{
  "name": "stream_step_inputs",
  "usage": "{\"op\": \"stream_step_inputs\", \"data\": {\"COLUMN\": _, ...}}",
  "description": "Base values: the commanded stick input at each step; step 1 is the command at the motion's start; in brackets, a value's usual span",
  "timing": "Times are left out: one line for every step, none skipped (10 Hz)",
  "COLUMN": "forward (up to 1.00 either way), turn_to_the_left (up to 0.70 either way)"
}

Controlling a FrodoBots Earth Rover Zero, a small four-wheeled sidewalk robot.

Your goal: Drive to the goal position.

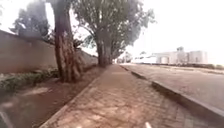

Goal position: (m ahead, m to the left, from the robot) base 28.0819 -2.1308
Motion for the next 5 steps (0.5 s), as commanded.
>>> {"op": "stream_step_inputs", "data": {"forward": 0.7, "turn_to_the_left": 0.0}}
{"op": "stream_step_inputs", "data": {"forward": 0.7, "turn_to_the_left": 0.0}}
{"op": "stream_step_inputs", "data": {"forward": 0.7, "turn_to_the_left": -0.01}}
{"op": "stream_step_inputs", "data": {"forward": 0.7, "turn_to_the_left": -0.09}}
{"op": "stream_step_inputs", "data": {"forward": 0.7, "turn_to_the_left": -0.17}}
